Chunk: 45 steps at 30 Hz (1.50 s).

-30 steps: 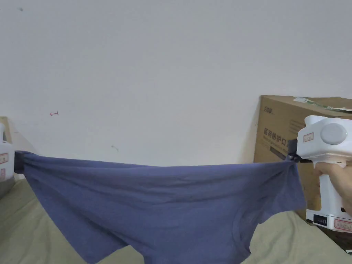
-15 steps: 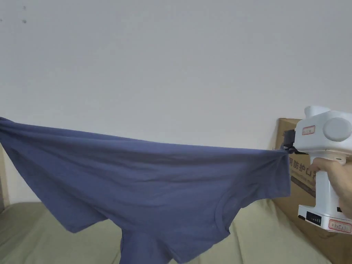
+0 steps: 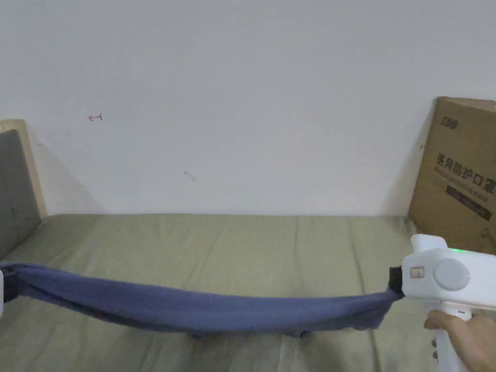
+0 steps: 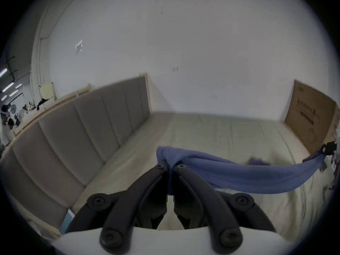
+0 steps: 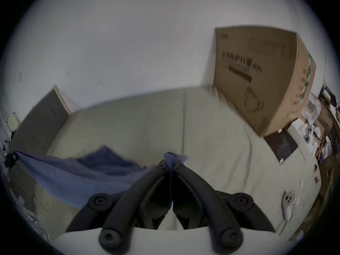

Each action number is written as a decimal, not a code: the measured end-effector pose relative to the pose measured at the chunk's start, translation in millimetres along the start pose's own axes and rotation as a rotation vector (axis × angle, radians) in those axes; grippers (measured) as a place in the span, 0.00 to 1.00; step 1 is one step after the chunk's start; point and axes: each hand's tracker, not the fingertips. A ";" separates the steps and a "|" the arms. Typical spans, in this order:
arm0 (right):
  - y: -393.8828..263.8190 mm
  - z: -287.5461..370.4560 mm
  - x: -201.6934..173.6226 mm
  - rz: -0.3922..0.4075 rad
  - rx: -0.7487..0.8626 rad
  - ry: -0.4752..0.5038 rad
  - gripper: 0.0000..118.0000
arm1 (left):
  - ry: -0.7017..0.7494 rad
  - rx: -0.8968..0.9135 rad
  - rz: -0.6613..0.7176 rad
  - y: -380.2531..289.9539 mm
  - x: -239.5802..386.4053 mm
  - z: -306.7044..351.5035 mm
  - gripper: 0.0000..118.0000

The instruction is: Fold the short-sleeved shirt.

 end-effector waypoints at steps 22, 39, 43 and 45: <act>-280.9 97.8 76.3 -0.088 -0.282 -0.062 0.00 | -0.098 -0.321 -0.079 -234.4 -50.6 178.6 0.03; -288.4 179.5 74.3 -0.112 -0.129 -0.009 0.00 | -0.347 -0.219 0.042 -211.9 -7.9 241.9 0.00; -299.6 172.9 78.1 -0.137 -0.144 -0.015 0.00 | -0.340 -0.282 -0.044 -225.7 18.1 227.1 0.00; -301.1 168.9 81.8 -0.162 -0.164 0.005 0.00 | -0.350 -0.280 -0.057 -227.6 27.0 225.6 0.00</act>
